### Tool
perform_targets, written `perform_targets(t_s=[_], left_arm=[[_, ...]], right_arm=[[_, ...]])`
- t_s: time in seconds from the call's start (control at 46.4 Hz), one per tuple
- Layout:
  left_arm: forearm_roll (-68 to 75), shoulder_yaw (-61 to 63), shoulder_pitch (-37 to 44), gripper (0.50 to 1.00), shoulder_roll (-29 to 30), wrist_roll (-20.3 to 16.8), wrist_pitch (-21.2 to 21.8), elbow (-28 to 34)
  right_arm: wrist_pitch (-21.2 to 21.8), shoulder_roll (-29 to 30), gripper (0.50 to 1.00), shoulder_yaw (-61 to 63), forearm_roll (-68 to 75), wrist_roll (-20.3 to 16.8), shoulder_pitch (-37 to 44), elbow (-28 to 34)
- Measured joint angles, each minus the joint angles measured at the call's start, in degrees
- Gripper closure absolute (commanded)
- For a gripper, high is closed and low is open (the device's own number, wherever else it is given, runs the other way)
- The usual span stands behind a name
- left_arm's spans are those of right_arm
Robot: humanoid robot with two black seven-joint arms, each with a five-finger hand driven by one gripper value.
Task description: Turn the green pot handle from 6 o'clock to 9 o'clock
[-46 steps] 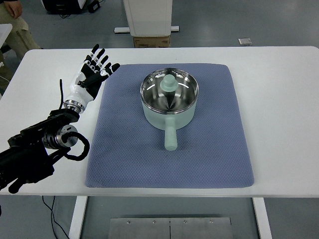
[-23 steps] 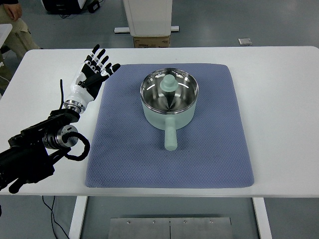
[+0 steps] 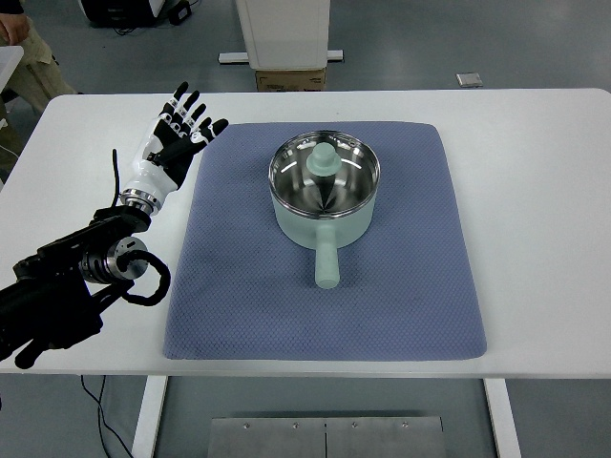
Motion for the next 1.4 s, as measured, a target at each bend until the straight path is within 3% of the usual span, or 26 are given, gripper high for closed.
perform_targets(t_s=[0.582,0.862,1.099,1.4], left_arm=[[0.1,0.0,0.3,0.500,0.1,0.0,-0.1,0.0],[7.2,-0.7,0.1,0.500,1.9,0.0,-0.2,-0.3],[7.7,-2.0,-0.3,0.500,4.2,0.0,-4.0,-0.5],[14.0,-6.0,-0.9,0.500,6.5,0.0,-4.3,-0.4]], right_arm=[[0.0,0.0,0.500,0.0,0.0,0.0,0.0,0.0],[0.0,0.0,0.500,0.0,0.0,0.0,0.0,0.0],[0.0,0.0,0.500,0.0,0.0,0.0,0.0,0.0],[0.0,0.0,0.500,0.0,0.0,0.0,0.0,0.0]])
